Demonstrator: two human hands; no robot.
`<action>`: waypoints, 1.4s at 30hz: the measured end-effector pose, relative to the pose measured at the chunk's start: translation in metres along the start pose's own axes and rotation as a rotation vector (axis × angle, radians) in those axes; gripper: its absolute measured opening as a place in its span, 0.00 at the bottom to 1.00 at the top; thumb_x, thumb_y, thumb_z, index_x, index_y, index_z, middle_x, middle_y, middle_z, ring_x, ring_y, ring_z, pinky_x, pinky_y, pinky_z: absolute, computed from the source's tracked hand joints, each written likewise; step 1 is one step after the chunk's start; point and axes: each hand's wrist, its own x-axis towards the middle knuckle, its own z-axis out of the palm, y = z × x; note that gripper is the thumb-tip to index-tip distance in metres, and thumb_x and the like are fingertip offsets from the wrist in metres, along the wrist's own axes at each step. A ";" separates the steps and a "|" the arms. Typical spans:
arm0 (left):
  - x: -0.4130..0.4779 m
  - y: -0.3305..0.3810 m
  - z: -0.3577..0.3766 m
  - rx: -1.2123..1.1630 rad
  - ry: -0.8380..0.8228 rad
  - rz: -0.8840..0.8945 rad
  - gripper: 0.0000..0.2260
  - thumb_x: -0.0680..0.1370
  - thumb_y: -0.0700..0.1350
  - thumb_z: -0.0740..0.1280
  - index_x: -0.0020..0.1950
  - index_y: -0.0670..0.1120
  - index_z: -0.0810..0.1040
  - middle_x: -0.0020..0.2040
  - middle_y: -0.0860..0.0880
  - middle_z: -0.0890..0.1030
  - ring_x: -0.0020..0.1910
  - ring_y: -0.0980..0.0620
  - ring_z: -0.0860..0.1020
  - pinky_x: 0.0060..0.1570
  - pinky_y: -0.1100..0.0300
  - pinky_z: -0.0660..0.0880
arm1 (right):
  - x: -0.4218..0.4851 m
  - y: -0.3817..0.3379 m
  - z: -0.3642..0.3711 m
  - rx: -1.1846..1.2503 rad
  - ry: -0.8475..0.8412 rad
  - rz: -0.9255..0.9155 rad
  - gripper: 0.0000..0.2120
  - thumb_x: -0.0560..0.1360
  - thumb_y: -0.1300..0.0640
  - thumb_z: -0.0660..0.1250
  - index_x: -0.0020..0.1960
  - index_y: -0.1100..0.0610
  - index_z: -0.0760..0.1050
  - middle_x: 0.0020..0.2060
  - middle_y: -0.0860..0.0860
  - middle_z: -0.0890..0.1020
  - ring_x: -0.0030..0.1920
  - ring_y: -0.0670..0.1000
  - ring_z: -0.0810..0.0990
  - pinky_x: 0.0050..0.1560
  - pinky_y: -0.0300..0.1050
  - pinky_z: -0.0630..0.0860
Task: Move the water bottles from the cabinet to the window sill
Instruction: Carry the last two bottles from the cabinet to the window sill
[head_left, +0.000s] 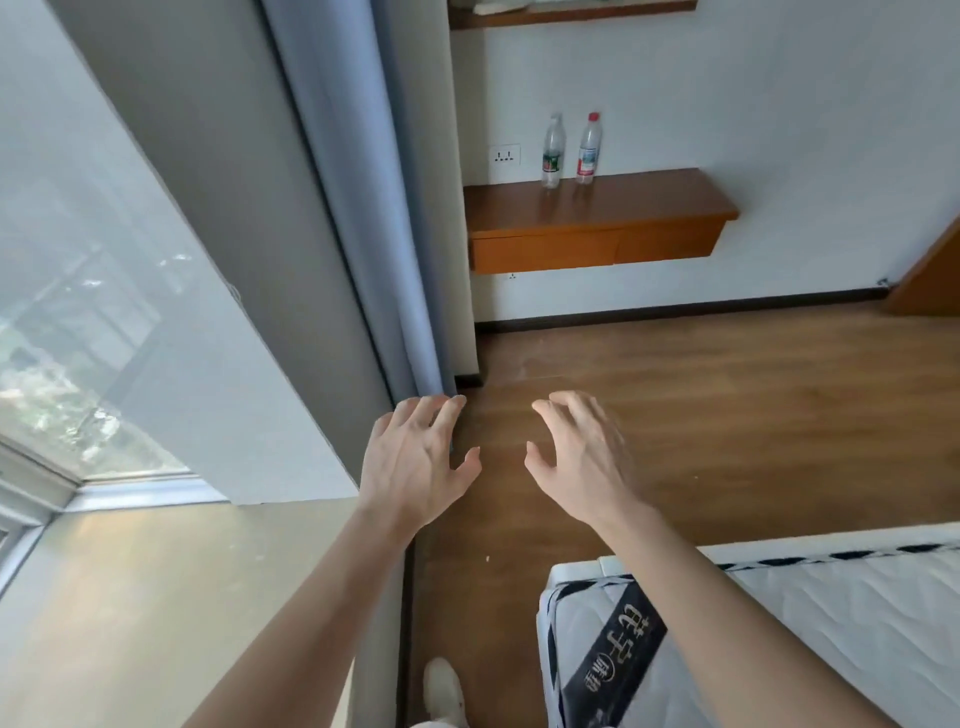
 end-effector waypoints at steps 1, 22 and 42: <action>0.013 0.000 0.006 -0.006 -0.006 0.011 0.26 0.74 0.61 0.62 0.68 0.51 0.71 0.63 0.52 0.77 0.62 0.47 0.75 0.56 0.51 0.74 | 0.009 0.005 0.002 -0.003 -0.004 0.009 0.19 0.71 0.49 0.69 0.61 0.54 0.78 0.59 0.53 0.79 0.59 0.56 0.78 0.55 0.55 0.78; 0.395 -0.029 0.100 -0.141 -0.076 0.321 0.27 0.76 0.63 0.58 0.73 0.54 0.66 0.70 0.51 0.73 0.69 0.49 0.69 0.67 0.47 0.70 | 0.300 0.099 0.051 -0.268 0.011 0.293 0.22 0.75 0.44 0.67 0.67 0.52 0.76 0.63 0.53 0.79 0.66 0.54 0.77 0.67 0.52 0.75; 0.693 0.088 0.195 -0.196 -0.081 0.385 0.26 0.77 0.62 0.61 0.72 0.54 0.67 0.70 0.53 0.72 0.69 0.52 0.69 0.67 0.54 0.67 | 0.526 0.309 0.069 -0.232 0.044 0.400 0.20 0.76 0.43 0.67 0.65 0.48 0.75 0.65 0.49 0.79 0.67 0.51 0.75 0.69 0.49 0.70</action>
